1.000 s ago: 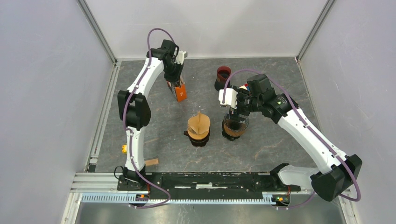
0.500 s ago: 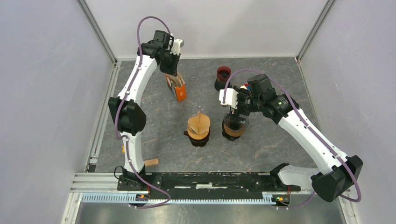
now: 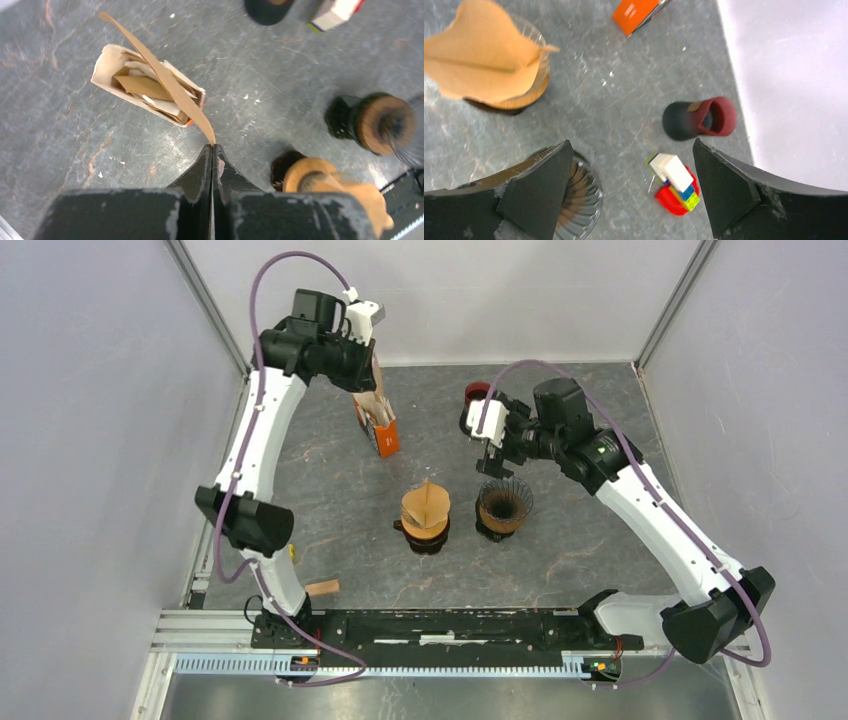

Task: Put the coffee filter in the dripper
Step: Pick up the coffee filter from the coffee filter holder.

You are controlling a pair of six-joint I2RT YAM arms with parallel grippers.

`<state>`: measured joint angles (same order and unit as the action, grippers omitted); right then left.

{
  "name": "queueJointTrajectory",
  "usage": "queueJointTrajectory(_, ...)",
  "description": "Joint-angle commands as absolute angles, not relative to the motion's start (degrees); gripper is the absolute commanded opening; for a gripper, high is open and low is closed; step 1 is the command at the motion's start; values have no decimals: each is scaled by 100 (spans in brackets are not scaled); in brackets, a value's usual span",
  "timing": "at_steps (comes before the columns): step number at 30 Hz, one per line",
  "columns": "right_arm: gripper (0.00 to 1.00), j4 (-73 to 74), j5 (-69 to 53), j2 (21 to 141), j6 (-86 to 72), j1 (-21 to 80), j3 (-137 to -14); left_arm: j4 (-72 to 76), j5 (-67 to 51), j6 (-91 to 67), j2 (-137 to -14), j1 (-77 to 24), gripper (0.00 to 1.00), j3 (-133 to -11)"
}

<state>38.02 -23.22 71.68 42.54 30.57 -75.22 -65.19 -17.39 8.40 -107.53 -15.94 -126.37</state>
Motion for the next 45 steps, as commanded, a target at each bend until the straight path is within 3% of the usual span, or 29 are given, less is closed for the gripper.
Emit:
queueJointTrajectory(1,98,2965,-2674,7319,3736,3031,-8097,-7146,-3049,1853,-9956,-1617,2,-12882)
queueJointTrajectory(5,98,2866,-3115,7594,3601,3032,-8623,-8055,-3885,2806,-9679,-1831,2,-13127)
queueJointTrajectory(9,98,2971,-3341,7687,3701,3029,-8960,-8597,-3802,3664,-9283,-2485,2,-12865)
queueJointTrajectory(16,98,3470,-3837,7372,4372,3032,-8751,-8330,-3640,4029,-8671,-3604,2,-11981)
queueJointTrajectory(30,97,4244,-5434,7043,5036,3033,-7938,-7715,-3428,4396,-8251,-4243,2,-11206)
queueJointTrajectory(33,84,4468,-5678,7259,5115,3039,-7933,-7576,-3402,4390,-8165,-4247,2,-11127)
queueJointTrajectory(36,60,4815,-5746,7456,5335,3041,-8056,-7454,-3367,4408,-8092,-4245,2,-11000)
queueJointTrajectory(37,40,4985,-5745,7509,5456,3036,-8099,-7453,-3275,4452,-8093,-4243,2,-10954)
queueJointTrajectory(41,11,4902,-5473,7400,5430,3041,-7980,-7453,-3216,4498,-8081,-4236,2,-10858)
queueJointTrajectory(43,0,4715,-5320,7292,5303,3041,-7856,-7441,-3292,4485,-8088,-4236,2,-10813)
queueJointTrajectory(45,0,4541,-5230,7174,5197,3041,-7714,-7310,-3434,4364,-8100,-4234,4,-10736)
